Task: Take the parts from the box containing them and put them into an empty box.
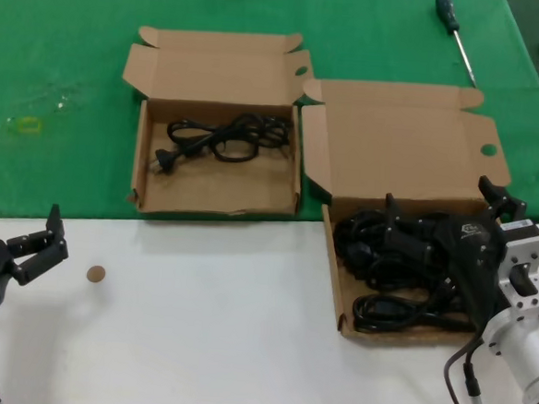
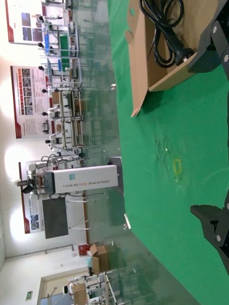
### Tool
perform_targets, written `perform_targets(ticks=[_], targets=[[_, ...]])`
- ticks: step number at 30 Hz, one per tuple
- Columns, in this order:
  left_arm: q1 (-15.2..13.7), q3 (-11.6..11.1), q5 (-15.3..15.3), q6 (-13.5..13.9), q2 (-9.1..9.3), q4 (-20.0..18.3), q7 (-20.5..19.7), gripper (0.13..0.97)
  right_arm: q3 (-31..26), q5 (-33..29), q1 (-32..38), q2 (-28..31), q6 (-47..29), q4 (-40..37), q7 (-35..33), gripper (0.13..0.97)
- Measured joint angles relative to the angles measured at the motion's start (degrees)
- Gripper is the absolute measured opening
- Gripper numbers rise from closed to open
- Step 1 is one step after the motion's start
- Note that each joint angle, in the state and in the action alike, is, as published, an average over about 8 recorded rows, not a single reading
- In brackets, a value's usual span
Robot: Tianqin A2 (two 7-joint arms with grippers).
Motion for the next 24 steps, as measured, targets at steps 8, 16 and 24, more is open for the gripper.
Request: perform_targets(ticks=[8,16,24], targets=[[0.0,0.0,0.0,0.0,0.00,0.0,0.0,0.966,0.0,0.0,0.0,0.0,0.0,0.0,0.0,0.966],[0.0,0.0,0.0,0.0,0.00,0.0,0.0,0.966,0.0,0.0,0.0,0.0,0.0,0.0,0.0,0.966],[0.0,0.0,0.0,0.0,0.00,0.0,0.0,0.966,0.0,0.0,0.0,0.0,0.0,0.0,0.0,0.966]])
